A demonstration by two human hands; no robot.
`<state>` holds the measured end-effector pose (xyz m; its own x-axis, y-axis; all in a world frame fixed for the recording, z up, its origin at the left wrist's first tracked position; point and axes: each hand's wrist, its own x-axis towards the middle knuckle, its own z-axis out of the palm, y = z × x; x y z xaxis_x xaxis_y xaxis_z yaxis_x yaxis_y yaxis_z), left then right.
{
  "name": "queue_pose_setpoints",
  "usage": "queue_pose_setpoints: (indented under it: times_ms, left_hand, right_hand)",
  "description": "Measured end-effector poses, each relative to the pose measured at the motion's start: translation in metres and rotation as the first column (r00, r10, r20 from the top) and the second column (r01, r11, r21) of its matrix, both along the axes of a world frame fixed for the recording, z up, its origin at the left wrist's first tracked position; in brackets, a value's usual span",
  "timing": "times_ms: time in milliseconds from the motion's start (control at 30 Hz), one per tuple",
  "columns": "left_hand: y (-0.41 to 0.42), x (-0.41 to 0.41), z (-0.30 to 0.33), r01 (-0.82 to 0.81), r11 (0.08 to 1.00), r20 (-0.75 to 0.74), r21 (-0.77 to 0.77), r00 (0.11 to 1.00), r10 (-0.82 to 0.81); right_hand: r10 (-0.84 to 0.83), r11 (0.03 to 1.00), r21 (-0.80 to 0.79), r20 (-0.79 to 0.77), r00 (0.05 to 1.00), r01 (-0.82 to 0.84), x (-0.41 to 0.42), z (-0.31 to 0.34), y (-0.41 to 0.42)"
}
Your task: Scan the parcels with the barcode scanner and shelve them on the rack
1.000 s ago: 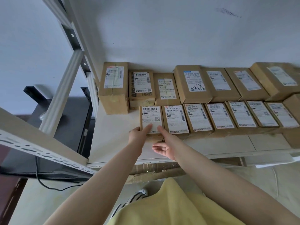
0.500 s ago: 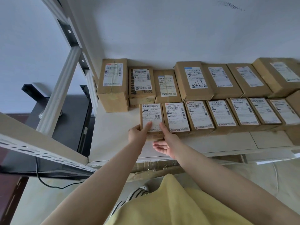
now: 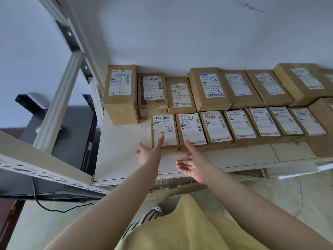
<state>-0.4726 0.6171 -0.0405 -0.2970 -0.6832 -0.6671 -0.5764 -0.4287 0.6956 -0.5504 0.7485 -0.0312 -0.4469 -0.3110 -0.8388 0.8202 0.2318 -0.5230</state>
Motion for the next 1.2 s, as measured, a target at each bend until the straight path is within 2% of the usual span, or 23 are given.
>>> queue_pose_setpoints:
  times_ms: [100, 200, 267, 367, 467, 667, 800, 1033, 1167, 1200]
  left_hand:
    - [0.020, 0.008, 0.011, -0.114, 0.976, 0.061, 0.183, 0.993, 0.105]
    - [0.047, 0.011, 0.015, -0.024, 0.925, -0.021, 0.379, 0.999, 0.034]
    - [0.063, 0.000, 0.019, 0.014, 0.879, -0.039, 0.477, 0.999, 0.005]
    - [0.075, -0.030, 0.024, 0.062, 0.835, -0.148, 0.547, 0.989, 0.023]
    - [0.076, -0.057, 0.016, 0.090, 0.840, -0.197, 0.536, 0.980, 0.021]
    - [0.077, -0.073, 0.005, 0.116, 0.856, -0.149, 0.504, 0.988, -0.046]
    - [0.079, -0.073, 0.001, 0.110, 0.870, -0.136, 0.480, 0.989, -0.050]
    - [0.107, -0.086, -0.002, -0.083, 0.939, -0.094, 0.333, 0.988, 0.120]
    - [0.124, -0.092, -0.005, -0.207, 0.948, -0.049, 0.241, 0.973, 0.225]
    - [0.125, -0.094, -0.006, -0.220, 0.947, -0.063, 0.234, 0.968, 0.241]
  right_hand:
    - [-0.167, 0.986, 0.016, -0.064, 0.984, 0.169, -0.016, 0.004, 0.019]
    - [-0.285, 0.957, 0.019, -0.094, 0.954, 0.288, -0.034, 0.007, 0.031]
    - [-0.302, 0.952, 0.009, -0.104, 0.947, 0.305, -0.047, 0.004, 0.034]
    - [-0.271, 0.962, -0.009, -0.092, 0.958, 0.272, -0.060, 0.003, 0.032]
    - [-0.246, 0.969, 0.002, -0.096, 0.964, 0.248, -0.069, 0.001, 0.031]
    - [-0.231, 0.971, -0.068, -0.027, 0.973, 0.229, -0.081, 0.002, 0.039]
    - [-0.162, 0.982, -0.093, 0.019, 0.987, 0.163, -0.088, 0.000, 0.046]
    - [0.086, 0.996, 0.011, 0.011, 0.996, -0.086, -0.104, 0.008, 0.053]
    - [0.235, 0.967, 0.107, -0.030, 0.972, -0.230, -0.105, -0.003, 0.057]
    - [0.229, 0.970, 0.092, -0.027, 0.973, -0.226, -0.105, -0.001, 0.059]
